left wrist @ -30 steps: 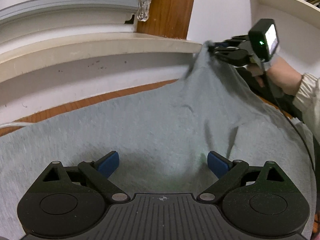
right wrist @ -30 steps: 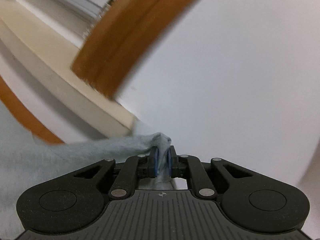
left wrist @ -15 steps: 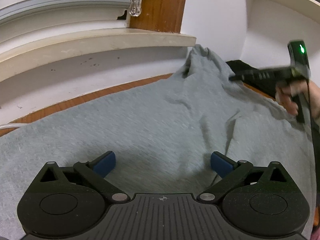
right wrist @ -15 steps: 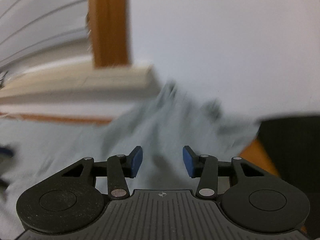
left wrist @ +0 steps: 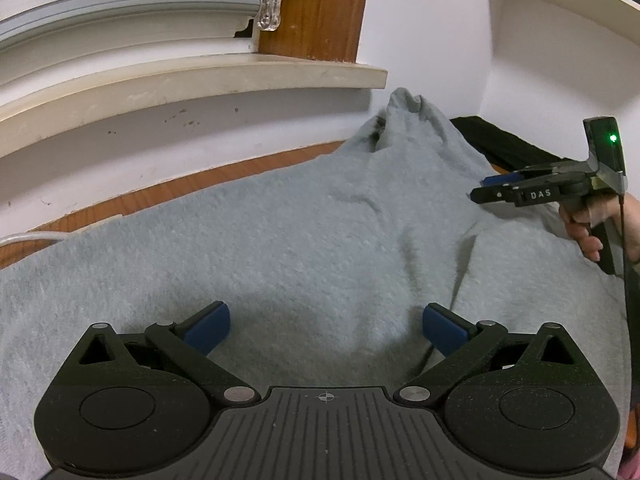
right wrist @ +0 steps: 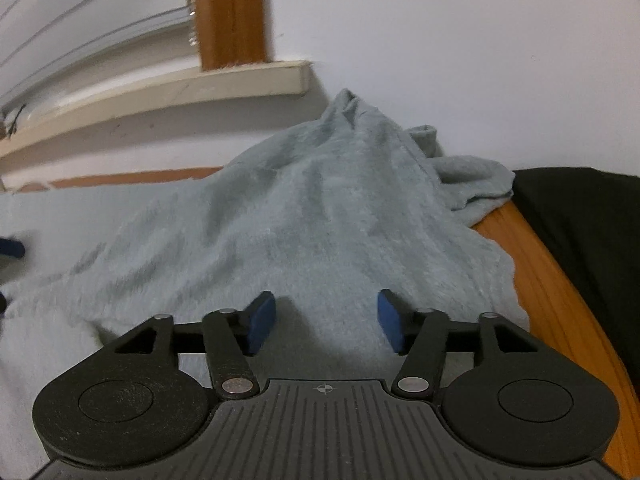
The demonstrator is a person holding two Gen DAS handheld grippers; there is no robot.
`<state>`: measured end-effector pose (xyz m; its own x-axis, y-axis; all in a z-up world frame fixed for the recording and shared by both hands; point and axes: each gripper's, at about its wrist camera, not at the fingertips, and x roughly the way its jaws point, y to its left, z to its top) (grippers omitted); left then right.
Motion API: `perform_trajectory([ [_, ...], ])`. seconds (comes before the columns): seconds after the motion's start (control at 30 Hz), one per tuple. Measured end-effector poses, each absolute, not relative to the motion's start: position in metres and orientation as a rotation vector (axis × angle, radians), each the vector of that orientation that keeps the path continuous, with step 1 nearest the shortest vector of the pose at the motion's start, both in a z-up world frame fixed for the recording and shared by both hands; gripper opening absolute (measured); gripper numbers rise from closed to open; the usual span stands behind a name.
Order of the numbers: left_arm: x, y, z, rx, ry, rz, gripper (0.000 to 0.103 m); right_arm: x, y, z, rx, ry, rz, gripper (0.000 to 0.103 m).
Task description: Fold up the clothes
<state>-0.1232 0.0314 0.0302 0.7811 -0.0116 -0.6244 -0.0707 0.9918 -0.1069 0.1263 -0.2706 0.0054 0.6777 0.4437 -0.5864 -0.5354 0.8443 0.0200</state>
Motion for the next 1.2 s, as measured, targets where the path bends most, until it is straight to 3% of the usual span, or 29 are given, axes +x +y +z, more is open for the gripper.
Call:
perform_trajectory([
  [0.13,-0.122,0.032,0.030,-0.127,0.675,0.037,0.103,0.127,-0.273,0.007,-0.157,0.618,0.546,0.061],
  [0.27,-0.121,0.032,0.029,-0.124,0.675,0.041,0.103,0.126,-0.275,0.006,-0.163,0.621,0.527,0.071],
  [0.43,-0.121,0.030,0.029,-0.106,0.681,0.044,0.103,0.128,-0.275,0.007,-0.158,0.624,0.535,0.072],
  [0.47,-0.122,0.032,0.029,-0.112,0.678,0.041,0.103,0.127,-0.275,0.009,-0.155,0.616,0.546,0.060],
  [0.5,-0.123,0.034,0.030,-0.123,0.671,0.037,0.103,0.123,-0.272,0.012,-0.159,0.587,0.570,0.035],
  [0.53,-0.125,0.037,0.033,-0.139,0.646,0.034,0.101,0.117,-0.269,0.017,-0.166,0.549,0.600,0.026],
  [0.63,-0.137,0.050,0.048,-0.169,0.558,0.067,0.098,0.102,-0.246,0.033,-0.205,0.463,0.682,0.026],
  [0.8,-0.158,0.098,0.076,-0.119,0.557,0.145,0.095,0.098,-0.193,0.053,-0.301,0.439,0.808,0.026],
  [0.83,-0.165,0.111,0.080,-0.113,0.554,0.177,0.093,0.104,-0.184,0.055,-0.312,0.447,0.817,0.026],
  [0.9,-0.178,0.140,0.083,-0.127,0.552,0.229,0.072,0.119,-0.169,0.056,-0.327,0.463,0.828,0.028],
  [0.93,-0.184,0.154,0.083,-0.147,0.552,0.243,0.048,0.128,-0.162,0.056,-0.333,0.471,0.828,0.029],
  [1.2,-0.204,0.199,0.072,-0.154,0.586,0.261,0.048,0.193,-0.124,0.041,-0.427,0.531,0.775,0.032],
])
